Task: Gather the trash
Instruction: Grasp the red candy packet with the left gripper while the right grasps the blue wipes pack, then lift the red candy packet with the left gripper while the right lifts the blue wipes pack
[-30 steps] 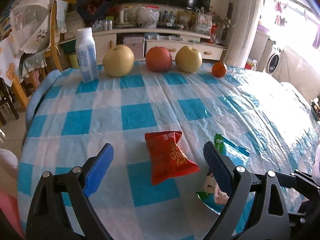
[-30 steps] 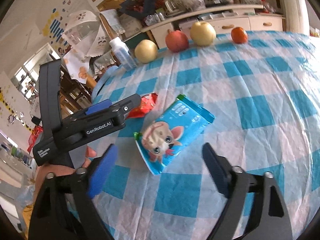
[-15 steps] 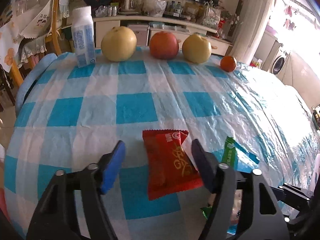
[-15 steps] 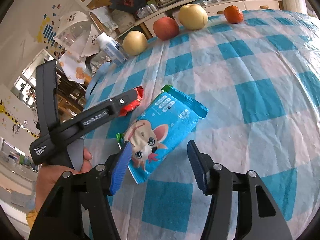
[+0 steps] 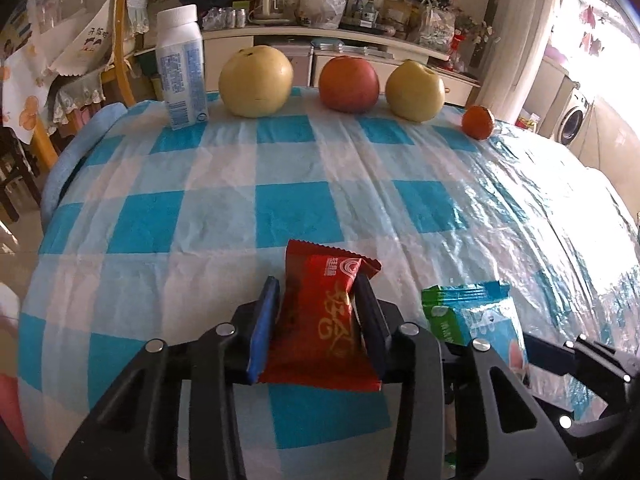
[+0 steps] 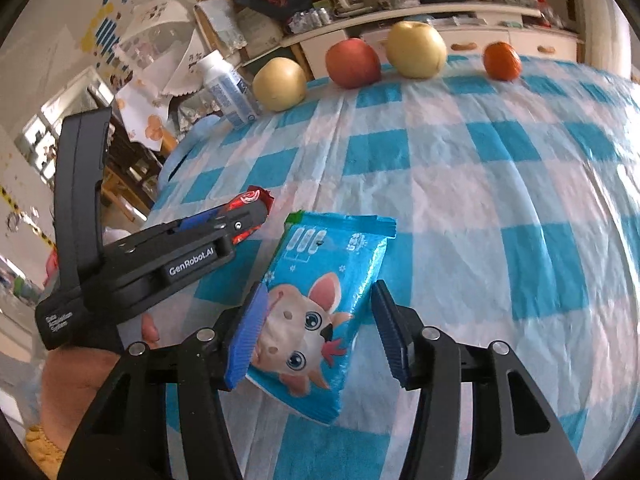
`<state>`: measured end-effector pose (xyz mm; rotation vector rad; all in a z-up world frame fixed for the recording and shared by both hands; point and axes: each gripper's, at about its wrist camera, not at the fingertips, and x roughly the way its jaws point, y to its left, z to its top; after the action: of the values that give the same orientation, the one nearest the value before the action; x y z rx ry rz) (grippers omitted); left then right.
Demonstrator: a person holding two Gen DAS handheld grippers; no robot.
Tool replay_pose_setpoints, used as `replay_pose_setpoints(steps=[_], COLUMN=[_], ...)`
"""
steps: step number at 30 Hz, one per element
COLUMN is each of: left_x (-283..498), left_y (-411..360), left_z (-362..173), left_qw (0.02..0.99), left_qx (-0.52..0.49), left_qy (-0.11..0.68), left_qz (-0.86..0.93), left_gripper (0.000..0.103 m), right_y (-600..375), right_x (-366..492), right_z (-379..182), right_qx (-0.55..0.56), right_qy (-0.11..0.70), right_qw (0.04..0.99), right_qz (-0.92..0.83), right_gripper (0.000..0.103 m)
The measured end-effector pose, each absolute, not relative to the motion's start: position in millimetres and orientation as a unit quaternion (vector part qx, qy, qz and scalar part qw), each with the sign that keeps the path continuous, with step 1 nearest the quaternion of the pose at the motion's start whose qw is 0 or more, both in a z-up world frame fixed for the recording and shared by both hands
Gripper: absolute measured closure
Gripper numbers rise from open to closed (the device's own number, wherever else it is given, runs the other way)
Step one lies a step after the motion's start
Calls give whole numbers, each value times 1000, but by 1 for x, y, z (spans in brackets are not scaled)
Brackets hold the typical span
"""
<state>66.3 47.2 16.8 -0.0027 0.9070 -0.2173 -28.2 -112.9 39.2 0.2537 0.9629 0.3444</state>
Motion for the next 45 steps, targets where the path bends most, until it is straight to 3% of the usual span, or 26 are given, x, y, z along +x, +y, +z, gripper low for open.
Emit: replay_pose_setpoints(steps=[3, 13, 18, 26, 45], left_x=[66, 68, 68, 67, 48], left_y=[53, 54, 54, 57, 81], left_z=[16, 15, 15, 16, 30], left_qw=[894, 897, 897, 898, 902], left_qx=[3, 11, 10, -3, -63], left_qy=[437, 432, 431, 430, 413], left_qz=[-93, -92, -92, -89, -107], left_gripper=[61, 59, 59, 65, 71], right_y=[-107, -88, -83, -86, -96], right_x=[-24, -18, -21, -23, -35], right_z=[39, 34, 34, 35, 63], right_qx=[107, 23, -13, -7, 29], right_qy=[463, 452, 443, 437, 399], right_qw=[862, 876, 882, 883, 898], right_qz=[176, 166, 158, 169, 183], right_gripper=[33, 31, 47, 58, 61])
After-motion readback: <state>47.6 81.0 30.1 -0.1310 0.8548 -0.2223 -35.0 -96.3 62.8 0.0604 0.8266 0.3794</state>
